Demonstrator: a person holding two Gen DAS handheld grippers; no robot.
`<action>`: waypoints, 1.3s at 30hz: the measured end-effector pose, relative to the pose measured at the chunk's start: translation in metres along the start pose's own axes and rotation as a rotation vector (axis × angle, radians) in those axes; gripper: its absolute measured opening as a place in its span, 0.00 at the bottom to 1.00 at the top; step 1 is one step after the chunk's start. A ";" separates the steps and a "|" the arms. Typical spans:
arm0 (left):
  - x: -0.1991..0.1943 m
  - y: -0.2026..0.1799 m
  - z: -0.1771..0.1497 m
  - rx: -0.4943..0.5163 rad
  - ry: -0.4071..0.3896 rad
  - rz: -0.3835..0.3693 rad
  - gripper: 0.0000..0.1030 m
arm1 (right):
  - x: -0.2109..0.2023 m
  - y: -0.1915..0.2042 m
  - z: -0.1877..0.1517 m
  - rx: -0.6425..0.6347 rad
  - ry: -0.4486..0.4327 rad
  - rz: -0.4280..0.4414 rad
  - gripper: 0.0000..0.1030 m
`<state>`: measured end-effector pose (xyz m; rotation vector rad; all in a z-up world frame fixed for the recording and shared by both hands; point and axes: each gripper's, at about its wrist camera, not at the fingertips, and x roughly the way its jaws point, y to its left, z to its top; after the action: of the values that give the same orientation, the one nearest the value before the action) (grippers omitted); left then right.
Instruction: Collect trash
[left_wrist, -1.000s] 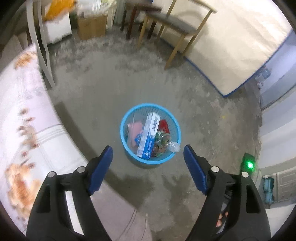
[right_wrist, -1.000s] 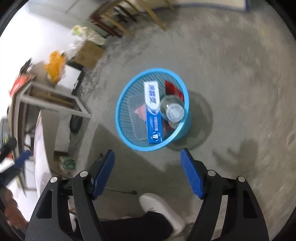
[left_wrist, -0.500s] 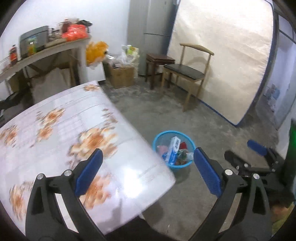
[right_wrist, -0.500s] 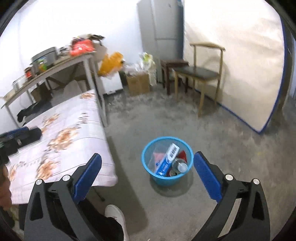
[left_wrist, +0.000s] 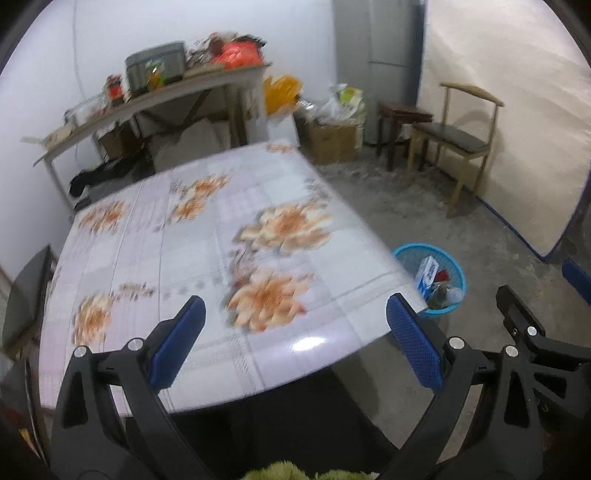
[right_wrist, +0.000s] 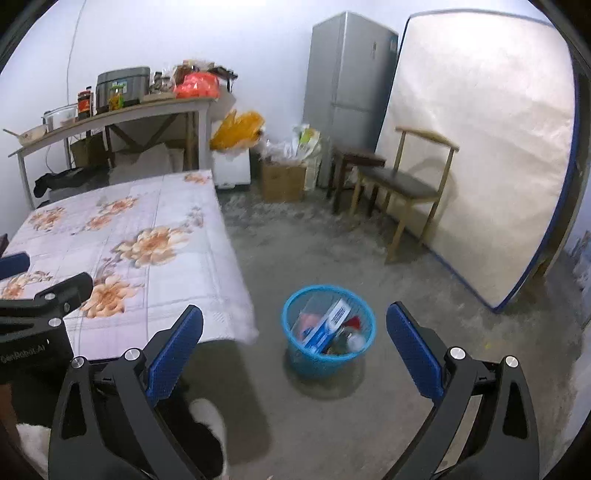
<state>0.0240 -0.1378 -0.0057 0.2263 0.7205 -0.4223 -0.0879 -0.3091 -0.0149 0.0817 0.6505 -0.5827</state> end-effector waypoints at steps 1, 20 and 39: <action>-0.001 0.002 -0.003 -0.012 0.004 0.013 0.92 | 0.004 -0.001 -0.002 0.005 0.026 -0.019 0.94; 0.015 0.012 -0.009 -0.046 0.061 0.140 0.92 | 0.017 -0.031 -0.005 0.091 0.068 -0.123 0.94; 0.016 0.010 -0.011 -0.034 0.075 0.129 0.92 | 0.020 -0.032 -0.008 0.101 0.075 -0.118 0.94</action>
<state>0.0324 -0.1302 -0.0239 0.2566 0.7812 -0.2793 -0.0960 -0.3434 -0.0295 0.1615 0.7013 -0.7293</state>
